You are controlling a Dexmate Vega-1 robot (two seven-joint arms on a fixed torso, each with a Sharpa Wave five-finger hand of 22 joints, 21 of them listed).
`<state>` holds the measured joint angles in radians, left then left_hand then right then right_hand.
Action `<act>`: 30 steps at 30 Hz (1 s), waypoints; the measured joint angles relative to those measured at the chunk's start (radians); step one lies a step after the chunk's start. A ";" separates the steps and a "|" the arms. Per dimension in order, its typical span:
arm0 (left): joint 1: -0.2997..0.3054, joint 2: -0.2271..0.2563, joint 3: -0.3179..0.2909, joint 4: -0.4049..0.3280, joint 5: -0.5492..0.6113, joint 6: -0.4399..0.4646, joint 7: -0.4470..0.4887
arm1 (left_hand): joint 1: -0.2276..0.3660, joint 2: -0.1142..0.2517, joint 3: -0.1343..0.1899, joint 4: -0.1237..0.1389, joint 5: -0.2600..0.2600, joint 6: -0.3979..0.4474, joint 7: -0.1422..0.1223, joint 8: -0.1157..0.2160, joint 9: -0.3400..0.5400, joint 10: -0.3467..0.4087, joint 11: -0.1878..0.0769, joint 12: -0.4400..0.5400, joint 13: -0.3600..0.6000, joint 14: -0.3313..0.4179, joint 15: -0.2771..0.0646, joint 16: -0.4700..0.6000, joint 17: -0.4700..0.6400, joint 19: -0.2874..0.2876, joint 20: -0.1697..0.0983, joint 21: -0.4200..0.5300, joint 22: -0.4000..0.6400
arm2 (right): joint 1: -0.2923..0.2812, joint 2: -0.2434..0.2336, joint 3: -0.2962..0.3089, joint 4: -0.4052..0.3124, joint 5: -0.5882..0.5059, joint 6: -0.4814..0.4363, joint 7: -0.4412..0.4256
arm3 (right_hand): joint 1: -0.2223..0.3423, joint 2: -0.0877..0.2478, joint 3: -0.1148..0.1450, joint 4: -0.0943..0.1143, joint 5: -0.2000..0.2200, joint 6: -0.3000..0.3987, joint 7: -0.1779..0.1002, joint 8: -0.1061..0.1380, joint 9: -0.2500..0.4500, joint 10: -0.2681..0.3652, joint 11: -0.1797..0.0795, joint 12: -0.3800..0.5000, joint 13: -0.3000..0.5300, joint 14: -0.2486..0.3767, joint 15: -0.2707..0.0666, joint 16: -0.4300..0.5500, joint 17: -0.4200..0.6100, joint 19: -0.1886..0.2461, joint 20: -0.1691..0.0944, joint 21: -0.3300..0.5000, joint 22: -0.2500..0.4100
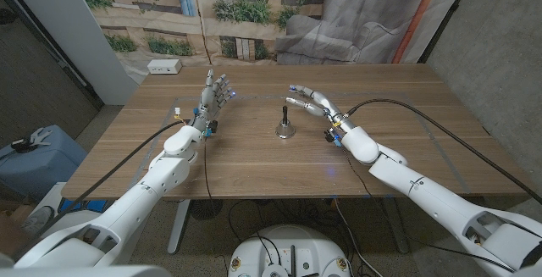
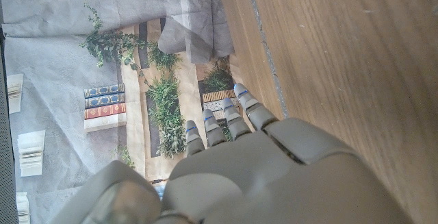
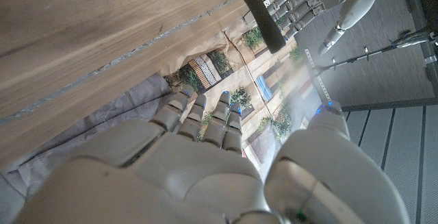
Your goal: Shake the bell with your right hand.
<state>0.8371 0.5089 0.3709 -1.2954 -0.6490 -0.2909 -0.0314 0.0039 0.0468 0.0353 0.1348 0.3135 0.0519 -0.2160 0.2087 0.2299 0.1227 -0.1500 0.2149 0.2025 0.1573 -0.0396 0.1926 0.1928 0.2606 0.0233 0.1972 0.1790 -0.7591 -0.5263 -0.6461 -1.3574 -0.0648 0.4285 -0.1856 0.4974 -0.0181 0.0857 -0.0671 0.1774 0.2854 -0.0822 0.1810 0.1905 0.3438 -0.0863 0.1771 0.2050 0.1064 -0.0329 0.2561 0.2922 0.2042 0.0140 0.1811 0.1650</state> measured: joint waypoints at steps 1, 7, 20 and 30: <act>0.000 0.000 0.000 0.000 0.000 0.000 0.000 | 0.000 0.000 0.000 0.000 0.000 0.000 0.000 0.000 0.000 0.000 0.000 0.000 0.000 0.000 0.000 0.000 0.000 0.000 0.000 0.000 0.000 | -0.004 0.002 0.005 -0.004 0.009 -0.003 0.000 | -0.005 0.005 0.001 0.001 0.000 -0.004 -0.003 0.000 0.000 -0.007 0.001 0.000 -0.001 -0.001 -0.001 -0.002 0.000 0.000 0.000 0.000 0.000; 0.000 0.000 0.000 0.000 0.000 0.000 0.000 | 0.000 0.000 0.000 0.000 0.000 0.000 0.000 0.000 0.000 0.000 0.000 0.000 0.000 0.000 0.000 0.000 0.000 0.000 0.000 0.000 0.000 | -0.020 0.015 0.029 -0.014 0.063 -0.015 0.000 | -0.025 0.025 -0.002 0.015 0.000 -0.026 0.005 -0.006 -0.005 -0.032 0.011 0.000 -0.005 -0.015 0.003 -0.010 -0.005 -0.007 -0.007 0.000 0.000; 0.001 -0.001 0.000 -0.001 0.000 0.000 0.002 | 0.000 0.000 0.000 0.000 0.000 0.000 0.000 0.000 0.000 0.000 0.000 0.000 0.000 0.000 0.000 0.000 0.000 0.000 0.000 0.000 0.000 | -0.030 0.026 0.075 -0.012 0.148 -0.050 0.008 | -0.085 0.038 -0.009 0.030 0.000 -0.068 0.019 -0.006 -0.009 -0.067 0.026 0.000 -0.010 -0.033 0.020 -0.017 -0.012 -0.013 -0.012 0.000 0.000; 0.001 -0.001 0.000 -0.001 0.001 0.000 0.002 | 0.000 0.000 0.000 0.000 0.000 0.000 0.000 0.000 0.000 0.000 0.000 0.000 0.000 0.000 0.000 0.000 0.000 0.000 0.000 0.000 0.000 | -0.028 0.028 0.100 -0.012 0.220 -0.092 0.030 | -0.112 0.043 -0.008 0.038 0.000 -0.100 0.029 -0.006 -0.009 -0.089 0.048 0.000 -0.015 -0.044 0.017 -0.024 -0.014 -0.026 -0.018 0.000 0.000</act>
<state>0.8376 0.5082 0.3711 -1.2968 -0.6485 -0.2909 -0.0293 0.0039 0.0468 0.0353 0.1348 0.3135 0.0519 -0.2160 0.2088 0.2299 0.1227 -0.1500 0.2149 0.2025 0.1573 -0.0395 0.1926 0.1928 0.2605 0.0233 0.1972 0.1790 -0.7867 -0.4988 -0.5466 -1.3697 0.1554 0.3360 -0.1551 0.3850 0.0251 0.0773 -0.0287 0.1777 0.1851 -0.0532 0.1754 0.1814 0.2547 -0.0388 0.1771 0.1905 0.0627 -0.0159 0.2316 0.2783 0.1787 -0.0036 0.1812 0.1650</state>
